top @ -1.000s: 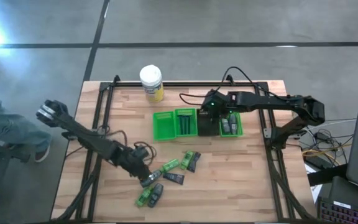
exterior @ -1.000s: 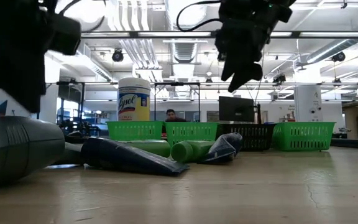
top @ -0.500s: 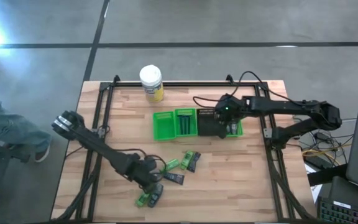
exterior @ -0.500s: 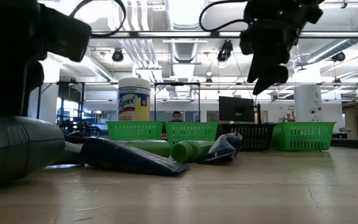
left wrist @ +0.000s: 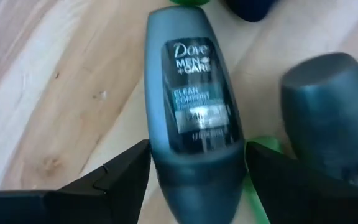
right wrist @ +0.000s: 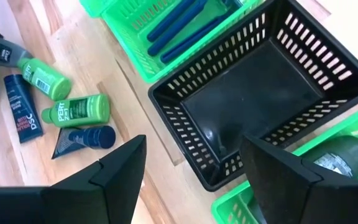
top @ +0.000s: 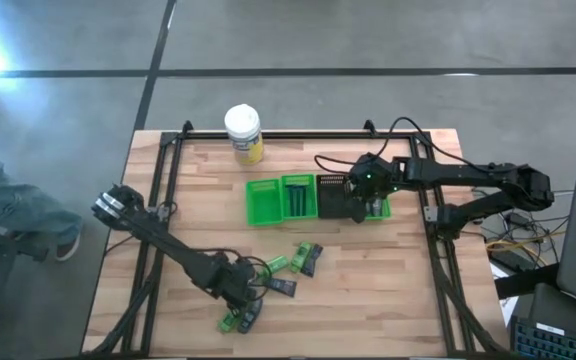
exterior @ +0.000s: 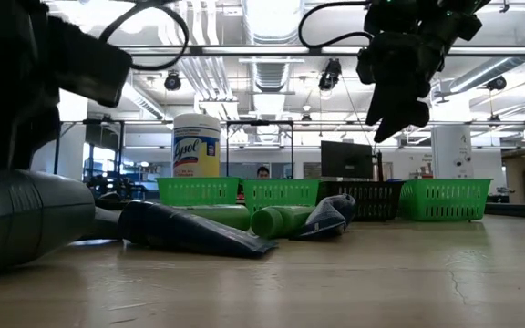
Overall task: Pick & Place Travel size toiletries
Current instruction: Put the top deodorant into the right green bin
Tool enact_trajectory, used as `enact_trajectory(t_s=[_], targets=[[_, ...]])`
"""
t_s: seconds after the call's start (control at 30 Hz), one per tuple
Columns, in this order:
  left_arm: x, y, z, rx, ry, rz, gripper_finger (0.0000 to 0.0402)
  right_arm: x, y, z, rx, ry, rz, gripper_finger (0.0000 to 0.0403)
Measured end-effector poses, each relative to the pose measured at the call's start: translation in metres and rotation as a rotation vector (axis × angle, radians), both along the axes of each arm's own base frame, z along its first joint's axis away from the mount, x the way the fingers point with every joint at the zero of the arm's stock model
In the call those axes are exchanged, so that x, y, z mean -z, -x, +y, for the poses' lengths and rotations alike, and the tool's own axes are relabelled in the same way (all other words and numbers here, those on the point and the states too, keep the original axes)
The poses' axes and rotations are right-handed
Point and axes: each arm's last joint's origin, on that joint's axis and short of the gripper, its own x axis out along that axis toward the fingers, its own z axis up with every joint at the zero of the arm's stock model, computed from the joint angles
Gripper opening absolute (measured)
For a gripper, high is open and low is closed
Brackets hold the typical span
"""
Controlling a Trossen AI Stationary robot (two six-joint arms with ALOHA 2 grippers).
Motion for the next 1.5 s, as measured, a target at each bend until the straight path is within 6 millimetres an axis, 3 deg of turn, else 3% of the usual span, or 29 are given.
enact_trajectory(t_s=[0.3, 0.57, 0.77, 0.97, 1.1, 1.3, 1.5], targets=[[0.017, -0.003, 0.001, 0.025, -0.035, 0.050, 0.0263, -0.001, -0.001, 0.000, 0.015, -0.009, -0.009, 0.0278], [0.013, -0.002, 0.003, 0.068, -0.072, 0.021, 0.0210, -0.004, -0.005, 0.003, -0.038, -0.127, -0.077, 0.0277], [-0.009, 0.006, 0.013, 0.039, -0.206, -0.066, 0.0210, -0.012, -0.012, 0.005, -0.002, -0.358, -0.180, 0.0256], [-0.057, 0.009, 0.029, 0.063, -0.433, -0.330, 0.0212, -0.015, -0.030, 0.003, 0.050, -0.530, -0.285, 0.0245], [-0.079, -0.003, 0.047, 0.109, -0.520, -0.428, 0.0213, -0.013, -0.050, 0.004, 0.039, -0.591, -0.353, 0.0247], [-0.089, -0.025, 0.078, 0.202, -0.589, -0.463, 0.0214, -0.016, -0.075, 0.008, 0.014, -0.605, -0.343, 0.0273], [-0.095, -0.040, 0.103, 0.175, -0.624, -0.515, 0.0214, -0.027, -0.091, 0.009, -0.017, -0.594, -0.363, 0.0301]])
